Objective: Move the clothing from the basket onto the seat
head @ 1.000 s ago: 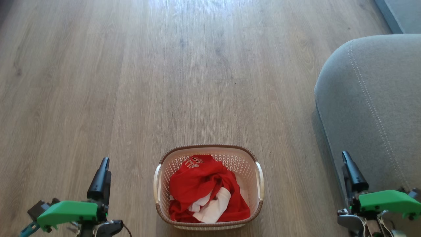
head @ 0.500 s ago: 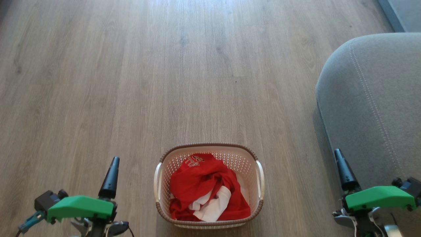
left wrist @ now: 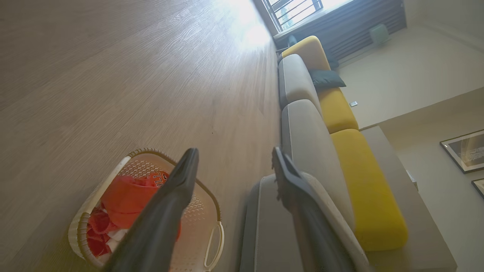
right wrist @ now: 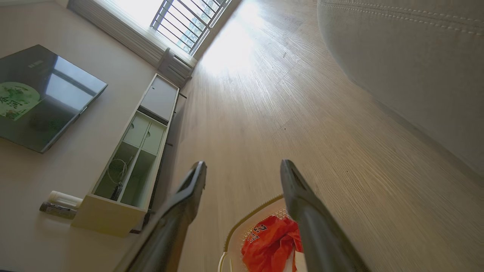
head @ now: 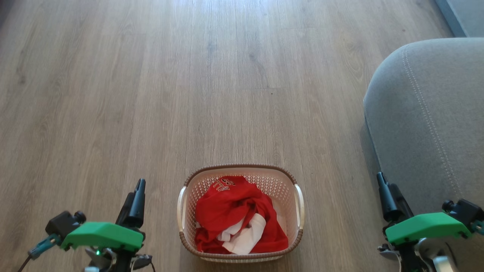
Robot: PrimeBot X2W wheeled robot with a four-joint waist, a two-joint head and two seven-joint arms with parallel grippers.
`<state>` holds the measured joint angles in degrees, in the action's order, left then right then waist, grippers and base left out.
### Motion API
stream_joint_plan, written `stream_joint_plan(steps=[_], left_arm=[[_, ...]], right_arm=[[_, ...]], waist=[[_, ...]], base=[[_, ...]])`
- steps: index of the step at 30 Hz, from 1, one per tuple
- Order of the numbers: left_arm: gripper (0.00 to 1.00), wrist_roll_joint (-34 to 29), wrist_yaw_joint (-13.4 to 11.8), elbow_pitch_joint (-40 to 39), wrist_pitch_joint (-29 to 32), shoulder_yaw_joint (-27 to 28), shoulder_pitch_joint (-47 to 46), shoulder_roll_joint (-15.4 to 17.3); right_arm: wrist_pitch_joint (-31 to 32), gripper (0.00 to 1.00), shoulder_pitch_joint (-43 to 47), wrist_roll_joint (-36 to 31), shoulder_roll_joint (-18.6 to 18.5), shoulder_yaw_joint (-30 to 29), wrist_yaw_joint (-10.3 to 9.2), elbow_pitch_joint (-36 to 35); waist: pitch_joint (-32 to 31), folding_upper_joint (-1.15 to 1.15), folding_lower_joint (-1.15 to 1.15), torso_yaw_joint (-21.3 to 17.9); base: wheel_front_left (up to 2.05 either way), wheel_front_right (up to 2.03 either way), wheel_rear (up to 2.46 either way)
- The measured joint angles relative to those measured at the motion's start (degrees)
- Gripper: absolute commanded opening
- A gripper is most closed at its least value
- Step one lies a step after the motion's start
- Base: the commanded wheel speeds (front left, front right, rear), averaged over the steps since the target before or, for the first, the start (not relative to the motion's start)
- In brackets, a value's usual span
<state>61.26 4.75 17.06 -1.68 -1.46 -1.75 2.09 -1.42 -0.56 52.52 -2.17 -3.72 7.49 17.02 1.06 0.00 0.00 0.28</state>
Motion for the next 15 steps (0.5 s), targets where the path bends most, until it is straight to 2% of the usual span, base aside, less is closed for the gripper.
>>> stream_joint_plan(steps=[15], left_arm=[[1.00, -10.05, -0.48, -0.82, -2.43, -1.45, 0.00, 0.02]], right_arm=[[-2.49, 1.00, -0.21, -11.60, -0.10, 1.07, 0.00, 0.29]], waist=[[0.66, 0.00, 0.00, -0.79]], base=[[0.00, 0.00, 0.00]])
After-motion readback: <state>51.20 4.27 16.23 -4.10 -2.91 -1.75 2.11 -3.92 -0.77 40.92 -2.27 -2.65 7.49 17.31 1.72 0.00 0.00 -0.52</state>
